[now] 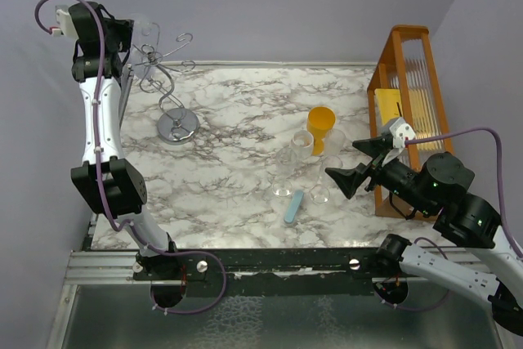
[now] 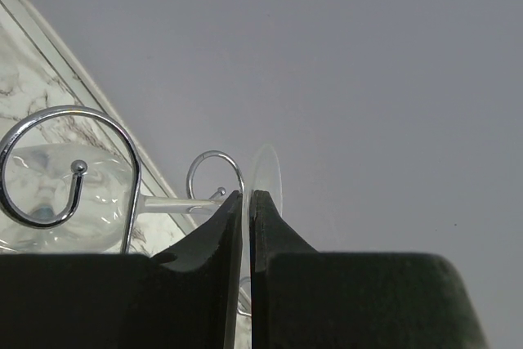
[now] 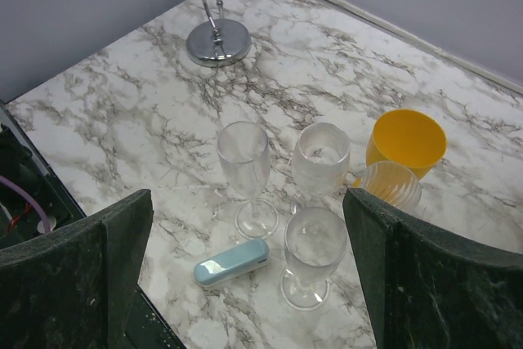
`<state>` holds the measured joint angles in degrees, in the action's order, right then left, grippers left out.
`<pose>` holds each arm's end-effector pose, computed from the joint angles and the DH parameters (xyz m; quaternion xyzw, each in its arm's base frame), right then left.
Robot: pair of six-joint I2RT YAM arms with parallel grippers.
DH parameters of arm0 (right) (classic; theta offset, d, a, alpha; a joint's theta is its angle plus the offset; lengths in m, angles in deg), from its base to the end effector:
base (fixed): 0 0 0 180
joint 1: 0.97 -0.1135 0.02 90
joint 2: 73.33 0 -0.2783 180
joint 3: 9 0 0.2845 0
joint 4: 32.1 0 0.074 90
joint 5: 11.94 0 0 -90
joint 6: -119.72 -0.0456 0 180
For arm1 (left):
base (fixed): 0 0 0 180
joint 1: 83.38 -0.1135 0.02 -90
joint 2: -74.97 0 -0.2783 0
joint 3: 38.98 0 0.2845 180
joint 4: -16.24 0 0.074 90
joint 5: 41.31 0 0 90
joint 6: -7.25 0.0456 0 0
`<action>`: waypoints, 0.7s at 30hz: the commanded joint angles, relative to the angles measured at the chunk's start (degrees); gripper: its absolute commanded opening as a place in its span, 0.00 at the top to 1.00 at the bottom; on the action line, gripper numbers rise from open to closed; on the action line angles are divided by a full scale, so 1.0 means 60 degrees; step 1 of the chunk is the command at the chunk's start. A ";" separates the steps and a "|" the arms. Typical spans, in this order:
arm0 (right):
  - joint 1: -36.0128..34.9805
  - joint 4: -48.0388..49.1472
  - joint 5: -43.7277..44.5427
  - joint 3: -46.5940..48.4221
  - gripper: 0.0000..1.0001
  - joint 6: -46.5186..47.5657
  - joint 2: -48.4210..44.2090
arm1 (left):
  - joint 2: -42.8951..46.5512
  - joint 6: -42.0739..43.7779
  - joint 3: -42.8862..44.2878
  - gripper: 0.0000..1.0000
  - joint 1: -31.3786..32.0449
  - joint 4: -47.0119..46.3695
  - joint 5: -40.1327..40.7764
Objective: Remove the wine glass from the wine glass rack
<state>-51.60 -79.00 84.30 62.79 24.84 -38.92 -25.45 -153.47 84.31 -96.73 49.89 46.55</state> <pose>0.0889 0.1006 0.4238 -0.2639 0.7159 0.2636 0.5902 0.4382 0.1022 0.4754 -0.5069 0.5801 -0.3186 0.5523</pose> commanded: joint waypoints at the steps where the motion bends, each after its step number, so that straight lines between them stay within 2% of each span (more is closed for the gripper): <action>1: -0.0057 0.0086 -0.0114 0.0172 0.01 -0.0043 -0.0126 | -0.0134 0.0008 0.0787 1.00 -0.0066 -0.0406 0.0157; 8: -0.0057 0.0077 0.0097 0.0201 0.00 0.0088 -0.0169 | -0.1160 -0.0018 0.2392 1.00 -0.0069 0.0058 0.0382; 13: -0.0047 0.0023 0.0203 0.0195 0.00 0.0122 -0.0235 | -0.1427 -0.0156 0.2744 1.00 -0.0061 -0.0006 0.0488; 21: -0.0053 0.0067 0.0147 0.0199 0.00 0.0114 -0.0198 | -0.2049 -0.0380 0.3085 1.00 -0.0034 -0.1729 -0.0950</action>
<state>-51.60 -79.00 84.45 62.79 25.08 -39.75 -35.94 -154.30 99.43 -96.82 48.45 46.47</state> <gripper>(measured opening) 0.994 0.083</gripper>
